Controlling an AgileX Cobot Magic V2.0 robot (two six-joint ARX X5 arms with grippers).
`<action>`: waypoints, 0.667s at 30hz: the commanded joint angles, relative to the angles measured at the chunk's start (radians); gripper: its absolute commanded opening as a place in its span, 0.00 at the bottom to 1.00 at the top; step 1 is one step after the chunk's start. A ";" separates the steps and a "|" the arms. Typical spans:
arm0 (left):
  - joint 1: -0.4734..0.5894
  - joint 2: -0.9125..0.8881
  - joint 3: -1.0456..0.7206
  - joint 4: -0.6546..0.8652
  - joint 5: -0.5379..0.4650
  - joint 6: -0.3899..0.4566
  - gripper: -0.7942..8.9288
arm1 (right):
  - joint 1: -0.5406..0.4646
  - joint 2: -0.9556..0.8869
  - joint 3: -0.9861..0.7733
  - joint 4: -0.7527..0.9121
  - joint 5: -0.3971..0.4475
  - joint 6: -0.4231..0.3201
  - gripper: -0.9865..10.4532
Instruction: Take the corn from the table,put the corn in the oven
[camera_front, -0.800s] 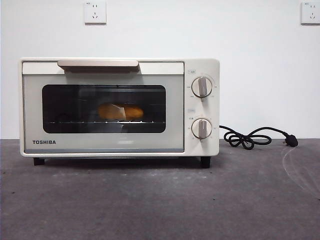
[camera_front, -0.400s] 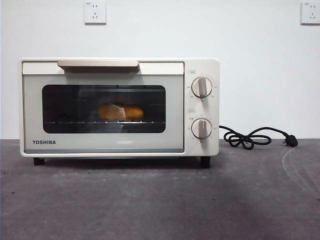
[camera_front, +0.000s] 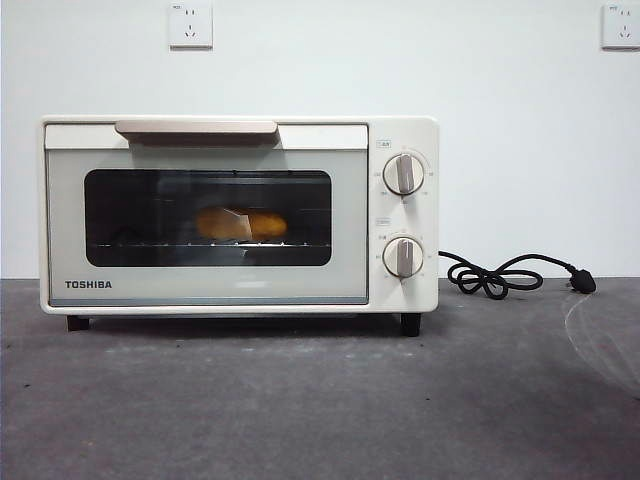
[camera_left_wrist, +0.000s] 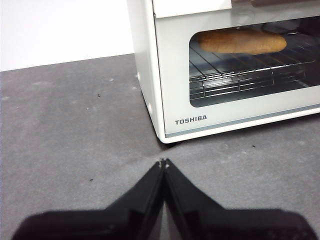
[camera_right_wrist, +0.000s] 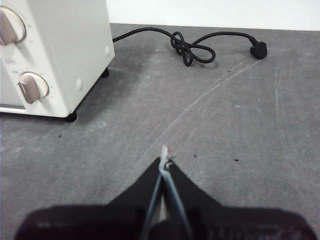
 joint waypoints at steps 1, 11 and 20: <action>0.001 0.000 -0.005 0.011 -0.003 0.013 0.08 | -0.001 -0.056 -0.037 0.010 0.000 0.011 0.09; 0.001 0.001 -0.005 0.011 -0.003 0.013 0.08 | -0.002 -0.110 -0.068 -0.042 0.052 0.005 0.09; 0.001 0.006 -0.005 0.012 -0.003 0.013 0.08 | 0.000 -0.109 -0.067 -0.043 0.058 0.014 0.09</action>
